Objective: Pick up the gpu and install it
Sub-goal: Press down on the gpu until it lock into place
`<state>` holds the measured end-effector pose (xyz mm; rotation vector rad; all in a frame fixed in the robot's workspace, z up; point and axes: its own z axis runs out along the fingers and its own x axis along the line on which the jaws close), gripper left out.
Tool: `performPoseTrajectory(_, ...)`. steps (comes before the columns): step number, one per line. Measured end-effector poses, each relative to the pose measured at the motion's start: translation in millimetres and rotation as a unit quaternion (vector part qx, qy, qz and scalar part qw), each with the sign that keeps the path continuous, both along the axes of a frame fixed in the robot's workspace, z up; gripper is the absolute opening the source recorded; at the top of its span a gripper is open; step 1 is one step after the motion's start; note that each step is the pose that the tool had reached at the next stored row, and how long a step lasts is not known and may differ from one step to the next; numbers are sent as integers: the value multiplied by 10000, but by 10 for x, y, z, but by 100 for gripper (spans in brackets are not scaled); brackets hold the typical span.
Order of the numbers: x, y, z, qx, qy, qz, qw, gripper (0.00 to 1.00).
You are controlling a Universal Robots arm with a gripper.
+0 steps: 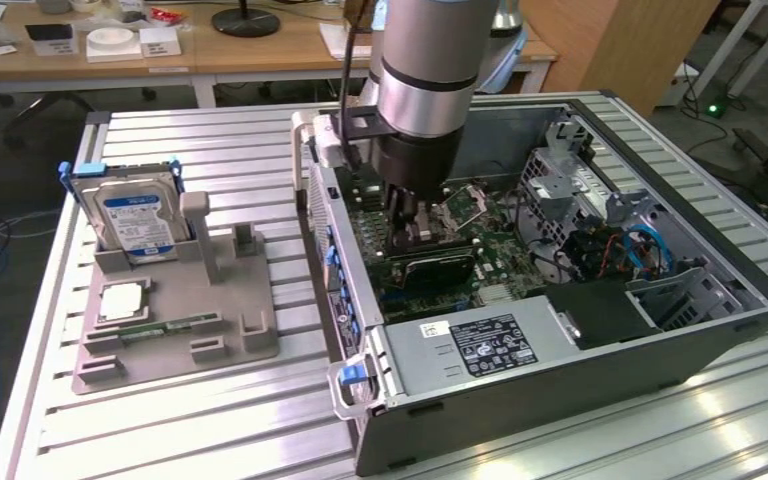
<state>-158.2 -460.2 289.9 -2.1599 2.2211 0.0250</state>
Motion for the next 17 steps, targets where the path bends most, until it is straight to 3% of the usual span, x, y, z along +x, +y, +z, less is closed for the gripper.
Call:
performPoseTrajectory(4, -90, 7, 41, -4, -1, 1, 10000, 11)
performPoseTrajectory(12, -288, 27, 37, -4, -1, 1, 10000, 11)
performPoseTrajectory(17, -347, 30, 32, -4, 0, 2, 10000, 11)
